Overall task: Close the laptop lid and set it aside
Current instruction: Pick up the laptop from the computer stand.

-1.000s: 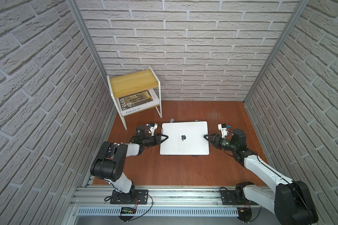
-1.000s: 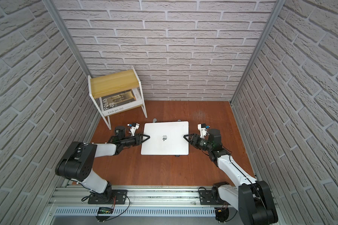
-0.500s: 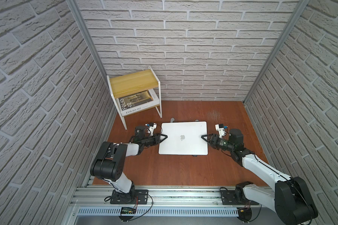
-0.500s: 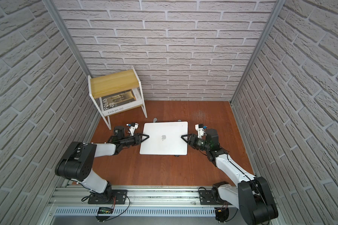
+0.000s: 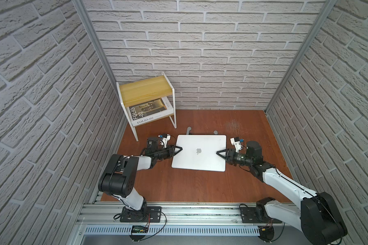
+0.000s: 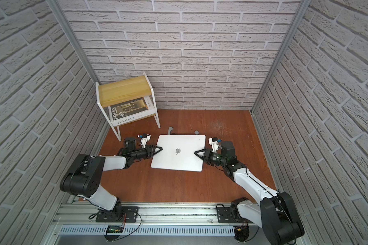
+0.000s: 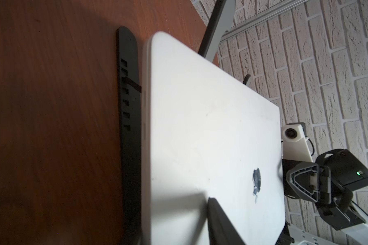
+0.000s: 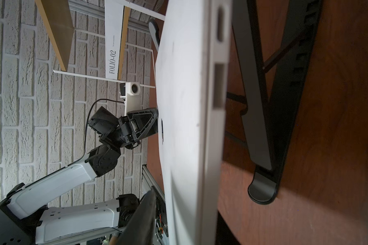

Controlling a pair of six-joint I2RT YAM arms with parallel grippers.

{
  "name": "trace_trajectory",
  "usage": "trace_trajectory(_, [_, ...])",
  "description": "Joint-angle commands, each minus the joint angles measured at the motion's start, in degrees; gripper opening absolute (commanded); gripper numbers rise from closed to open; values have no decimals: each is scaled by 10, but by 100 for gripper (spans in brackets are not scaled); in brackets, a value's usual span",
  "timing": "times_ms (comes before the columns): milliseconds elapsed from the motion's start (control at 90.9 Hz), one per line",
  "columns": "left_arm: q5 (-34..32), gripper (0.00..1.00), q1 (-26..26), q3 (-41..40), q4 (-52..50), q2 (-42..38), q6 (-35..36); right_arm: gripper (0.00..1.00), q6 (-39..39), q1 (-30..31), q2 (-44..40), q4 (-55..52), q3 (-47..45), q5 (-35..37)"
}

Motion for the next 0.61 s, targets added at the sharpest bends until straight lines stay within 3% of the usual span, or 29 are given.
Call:
trace_trajectory(0, [-84,43,-16,5,-37,-1,53,32,-19,29,-40,94,51,-82])
trace_trajectory(132, [-87,42,-16,4,-44,-8,54,25,-21,30,-42,82,54,-75])
trace_trajectory(319, [-94,43,-16,1,-57,-26,57,4,-30,29,-53,71,55,-71])
trace_trajectory(594, [-112,46,-16,2,-105,-87,64,3,-17,30,-61,72,61,-69])
